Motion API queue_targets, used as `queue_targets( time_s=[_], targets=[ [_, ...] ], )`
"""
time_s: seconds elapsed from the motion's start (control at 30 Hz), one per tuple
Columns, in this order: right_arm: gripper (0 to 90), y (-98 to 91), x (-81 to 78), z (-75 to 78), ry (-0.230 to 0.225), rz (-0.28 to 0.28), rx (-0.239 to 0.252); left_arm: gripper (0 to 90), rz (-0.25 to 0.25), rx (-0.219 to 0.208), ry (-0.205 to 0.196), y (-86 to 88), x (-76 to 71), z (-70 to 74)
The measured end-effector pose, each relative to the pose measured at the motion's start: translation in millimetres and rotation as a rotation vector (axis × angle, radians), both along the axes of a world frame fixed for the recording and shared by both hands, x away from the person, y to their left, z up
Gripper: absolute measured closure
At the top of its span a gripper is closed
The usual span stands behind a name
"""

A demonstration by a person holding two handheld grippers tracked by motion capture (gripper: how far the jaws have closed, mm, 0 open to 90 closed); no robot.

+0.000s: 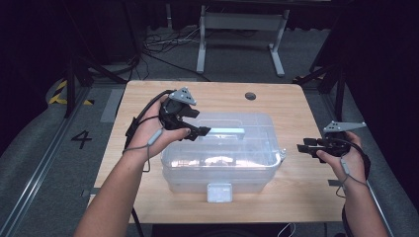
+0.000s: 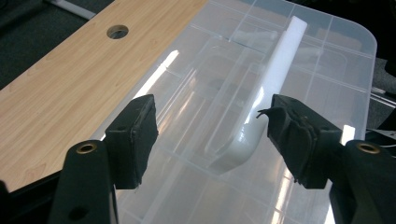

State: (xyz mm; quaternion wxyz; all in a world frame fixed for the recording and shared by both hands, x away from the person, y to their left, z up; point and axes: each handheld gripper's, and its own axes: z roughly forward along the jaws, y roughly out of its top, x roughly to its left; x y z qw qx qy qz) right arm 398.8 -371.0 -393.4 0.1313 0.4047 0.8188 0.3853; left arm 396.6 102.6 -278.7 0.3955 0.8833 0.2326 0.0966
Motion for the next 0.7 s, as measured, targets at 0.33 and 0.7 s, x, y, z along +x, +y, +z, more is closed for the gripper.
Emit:
queue_targets(
  time_s=[0.33,0.7],
  targets=[
    [55.3,1.6,0.5,-1.1,0.003,0.003,-0.004,29.6,-0.046,0.052,-0.001,-12.3,-0.5,-6.3],
    [55.4,3.4,0.8,-1.8,0.003,0.011,-0.010,46.2,-0.088,0.150,0.016,-24.2,-1.3,-14.2]
  ],
)
